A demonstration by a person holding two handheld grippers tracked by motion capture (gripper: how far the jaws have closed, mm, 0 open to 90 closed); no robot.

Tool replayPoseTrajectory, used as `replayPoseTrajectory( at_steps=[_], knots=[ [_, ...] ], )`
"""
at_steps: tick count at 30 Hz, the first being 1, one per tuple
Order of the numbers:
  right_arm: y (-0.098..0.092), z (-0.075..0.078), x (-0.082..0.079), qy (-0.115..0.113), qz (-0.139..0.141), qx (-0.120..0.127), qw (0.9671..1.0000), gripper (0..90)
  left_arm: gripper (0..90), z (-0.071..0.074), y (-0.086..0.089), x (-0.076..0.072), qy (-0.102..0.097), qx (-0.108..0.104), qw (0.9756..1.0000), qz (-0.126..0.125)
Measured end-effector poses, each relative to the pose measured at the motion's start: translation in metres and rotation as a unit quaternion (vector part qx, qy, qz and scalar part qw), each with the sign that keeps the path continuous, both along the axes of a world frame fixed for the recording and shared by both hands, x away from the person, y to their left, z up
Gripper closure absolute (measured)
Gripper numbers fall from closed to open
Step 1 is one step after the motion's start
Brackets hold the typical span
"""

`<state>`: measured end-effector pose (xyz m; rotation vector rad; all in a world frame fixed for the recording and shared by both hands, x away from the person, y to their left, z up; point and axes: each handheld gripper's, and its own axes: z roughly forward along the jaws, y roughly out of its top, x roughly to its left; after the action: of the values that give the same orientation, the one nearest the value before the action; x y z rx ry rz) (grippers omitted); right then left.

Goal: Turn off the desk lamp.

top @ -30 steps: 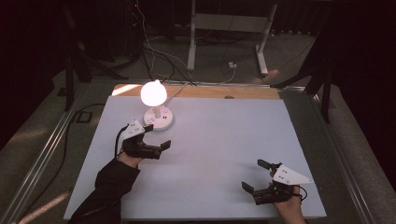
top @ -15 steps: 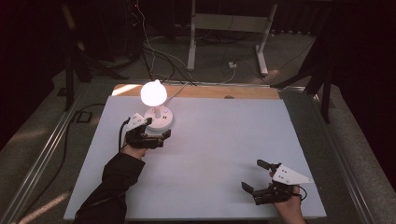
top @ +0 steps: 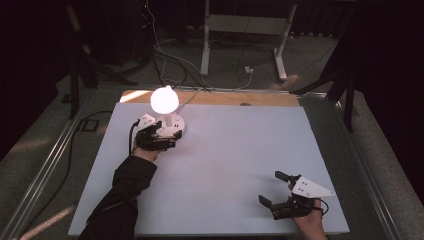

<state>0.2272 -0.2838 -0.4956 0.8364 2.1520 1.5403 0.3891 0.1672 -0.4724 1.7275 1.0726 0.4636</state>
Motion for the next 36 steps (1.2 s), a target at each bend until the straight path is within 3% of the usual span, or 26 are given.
replayPoseTrajectory(
  at_steps=[5, 10, 22, 31, 36],
  knots=[
    [0.0, 0.0, 0.0, -0.001, 0.0, 0.0, 1.0, 0.0, 17.2, -0.003, 0.001, 0.005, 0.001, 0.004, 1.0, 0.006],
    [0.0, 0.0, 0.0, 0.0, 0.001, 0.001, 1.0, 0.0, 35.0, -0.006, 0.002, 0.008, 0.003, 0.009, 0.9999, 0.008],
    [-0.001, 0.0, 0.0, 0.0, 0.001, 0.002, 1.0, 0.0, 65.8, -0.016, 0.004, 0.019, 0.016, 0.026, 0.9992, 0.027],
    [-0.001, 0.0, 0.0, 0.0, 0.001, 0.003, 1.0, 0.0, 82.1, -0.025, 0.006, 0.026, 0.026, 0.034, 0.9986, 0.031],
    [-0.001, 0.0, 0.0, 0.001, 0.002, 0.003, 1.0, 0.0, 86.6, -0.031, 0.006, 0.029, 0.032, 0.038, 0.9983, 0.031]
  ],
)
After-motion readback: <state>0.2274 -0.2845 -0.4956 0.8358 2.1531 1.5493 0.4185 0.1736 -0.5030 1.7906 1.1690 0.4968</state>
